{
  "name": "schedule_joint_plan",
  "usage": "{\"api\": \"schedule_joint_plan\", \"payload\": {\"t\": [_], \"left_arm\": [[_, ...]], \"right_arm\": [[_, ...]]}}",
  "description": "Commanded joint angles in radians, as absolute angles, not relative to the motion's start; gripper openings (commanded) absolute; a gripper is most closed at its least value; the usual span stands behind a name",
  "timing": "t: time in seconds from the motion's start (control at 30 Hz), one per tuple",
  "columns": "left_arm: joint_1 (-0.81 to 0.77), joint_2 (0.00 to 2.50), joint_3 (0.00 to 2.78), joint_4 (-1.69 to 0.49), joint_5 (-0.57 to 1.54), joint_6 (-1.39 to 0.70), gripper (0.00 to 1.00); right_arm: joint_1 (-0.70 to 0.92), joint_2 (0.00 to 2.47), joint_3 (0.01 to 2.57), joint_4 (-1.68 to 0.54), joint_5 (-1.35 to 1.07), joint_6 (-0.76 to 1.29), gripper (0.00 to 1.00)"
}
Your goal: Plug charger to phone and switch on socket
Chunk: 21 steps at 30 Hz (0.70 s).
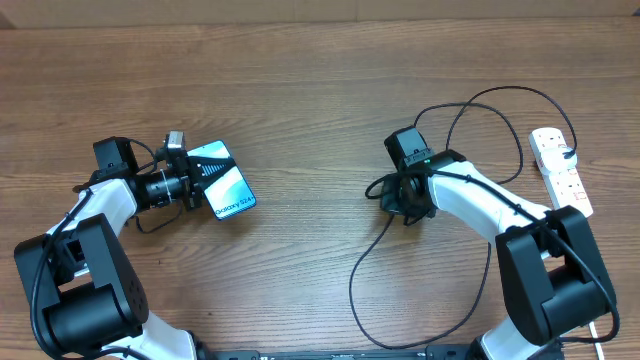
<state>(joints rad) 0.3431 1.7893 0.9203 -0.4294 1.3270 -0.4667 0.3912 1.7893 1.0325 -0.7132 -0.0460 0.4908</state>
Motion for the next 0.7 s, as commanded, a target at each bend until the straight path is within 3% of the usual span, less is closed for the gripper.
{"api": "schedule_joint_plan", "payload": {"t": [0.0,0.13,0.33,0.47,0.67], "left_arm": [[0.346,1.760,0.925,-0.410,1.489,-0.440,0.04],[0.345,1.759,0.925,-0.369,1.582,-0.456,0.04],[0.319,1.759,0.925,-0.369,1.581,-0.458,0.04],[0.285,1.759,0.925,-0.369,1.581,-0.461,0.04],[0.250,1.759,0.928,-0.350,1.580,-0.499,0.04]], "right_arm": [[0.372,1.795,1.090,-0.709,-0.333,0.309,0.04],[0.334,1.795,1.108,-0.695,-0.765,0.196,0.04],[0.338,1.795,1.108,-0.698,-1.093,0.057,0.04],[0.365,1.795,1.108,-0.698,-1.230,0.017,0.04],[0.419,1.795,1.108,-0.696,-1.251,0.017,0.04]]}}
